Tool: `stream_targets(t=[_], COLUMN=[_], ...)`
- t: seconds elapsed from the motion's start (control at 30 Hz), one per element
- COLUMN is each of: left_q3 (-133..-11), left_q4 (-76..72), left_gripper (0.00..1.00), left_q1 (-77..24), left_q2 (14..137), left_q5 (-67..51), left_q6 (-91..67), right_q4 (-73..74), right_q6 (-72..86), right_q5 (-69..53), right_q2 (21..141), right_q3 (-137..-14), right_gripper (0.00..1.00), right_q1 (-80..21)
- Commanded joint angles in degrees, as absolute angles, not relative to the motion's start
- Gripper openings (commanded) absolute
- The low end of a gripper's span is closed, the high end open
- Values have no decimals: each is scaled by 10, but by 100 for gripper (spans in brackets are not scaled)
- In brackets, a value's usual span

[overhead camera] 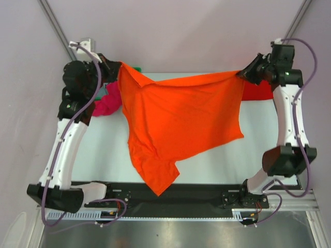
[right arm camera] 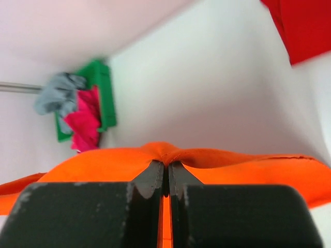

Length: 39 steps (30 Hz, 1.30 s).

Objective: Fold and stack the t-shirts
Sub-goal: Flatten the tshirt out

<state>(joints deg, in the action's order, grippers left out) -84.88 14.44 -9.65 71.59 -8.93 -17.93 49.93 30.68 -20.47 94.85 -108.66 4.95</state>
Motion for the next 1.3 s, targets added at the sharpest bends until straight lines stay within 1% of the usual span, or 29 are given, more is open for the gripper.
stream_targets(t=[0.0,0.03,0.1,0.27,0.43,0.6,0.73,0.9,1.0,1.07,1.1,1.17,1.2,1.23,1.27], left_q3=[-896,-909,-935,-970,-973,-967,-970,-972,-979,-977,-972,-935,-913,-886,-837], left_q4=[133,140,147,135,119,130,146,143,155,162,164,158,137,123,112], left_gripper=[0,0,0,0,0,0,0,0,0,0,0,0,0,0,0], left_q1=[-88,-87,-88,-88,-88,-88,-88,-87,-88,-88,-88,-87,-88,-88,-88], left_q2=[669,656,640,572,504,426,380,393,441,487,500,527,546,555,564], left_q5=[-64,-58,-49,-21,-5,50,65,55,33,5,-13,-40,-44,-43,-40], left_q6=[-160,-157,-146,-130,-120,-99,-96,-110,-117,-121,-122,-121,-120,-120,-114], right_q4=[388,353,324,341,294,305,328,359,375,367,360,315,291,276,255], right_q6=[307,305,300,252,300,312,329,354,363,373,372,370,367,363,362], right_q5=[-209,-209,-215,-176,-200,-204,-193,-167,-149,-141,-137,-127,-120,-106,-108], right_q2=[864,827,795,742,682,622,584,582,608,625,629,640,648,656,664], right_q3=[-1066,-1059,-1045,-1117,-1096,-1106,-1114,-1105,-1080,-1046,-1006,-954,-905,-881,-851], right_gripper=[0,0,0,0,0,0,0,0,0,0,0,0,0,0,0], right_q1=[49,46,43,2,-21,-40,-43,-43,-43,-43,-43,-43,-43,-43,-43])
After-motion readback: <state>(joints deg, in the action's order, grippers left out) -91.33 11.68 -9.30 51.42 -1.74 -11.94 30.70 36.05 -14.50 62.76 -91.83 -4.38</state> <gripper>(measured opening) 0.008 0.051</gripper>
